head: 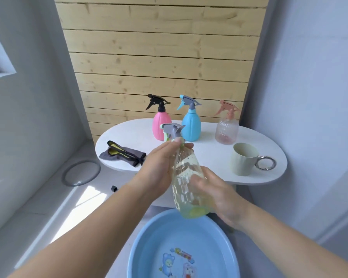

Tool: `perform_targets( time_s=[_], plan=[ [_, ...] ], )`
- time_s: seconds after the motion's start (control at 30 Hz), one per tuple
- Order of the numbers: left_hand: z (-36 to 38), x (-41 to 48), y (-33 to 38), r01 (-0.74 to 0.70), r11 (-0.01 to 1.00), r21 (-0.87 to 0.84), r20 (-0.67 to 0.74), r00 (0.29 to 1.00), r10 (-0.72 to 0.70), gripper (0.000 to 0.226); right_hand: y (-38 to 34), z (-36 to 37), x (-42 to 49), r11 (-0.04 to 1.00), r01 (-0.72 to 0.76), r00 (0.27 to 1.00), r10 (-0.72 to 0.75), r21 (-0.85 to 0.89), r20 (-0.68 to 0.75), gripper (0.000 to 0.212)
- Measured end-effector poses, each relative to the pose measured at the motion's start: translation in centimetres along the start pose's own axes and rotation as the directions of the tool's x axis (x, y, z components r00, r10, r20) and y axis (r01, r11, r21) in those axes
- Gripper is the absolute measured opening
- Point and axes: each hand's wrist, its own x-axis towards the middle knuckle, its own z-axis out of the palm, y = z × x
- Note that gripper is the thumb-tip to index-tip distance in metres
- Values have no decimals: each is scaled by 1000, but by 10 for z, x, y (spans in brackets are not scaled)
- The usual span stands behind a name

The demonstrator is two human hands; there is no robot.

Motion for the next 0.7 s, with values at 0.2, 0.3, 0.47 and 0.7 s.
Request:
perform_targets(
  time_s=[0.2,0.3,0.47,0.7],
  plan=[
    [-5,5,-2,-41,997,-70,-13,999,40,20,1,-2,9,993,2,999,-8,122,45,49],
    [-4,7,1,-52,995,-81,-33,998,50,8,6,2,13,997,70,996,-68,17,-61,48],
    [-10,13,1,-16,999,43,-132,991,21,33,14,9,15,984,131,980,-147,-125,-133,45],
    [-18,16,1,-34,999,-36,-88,996,30,30,15,9,16,984,141,974,-157,-106,-165,46]
  ],
)
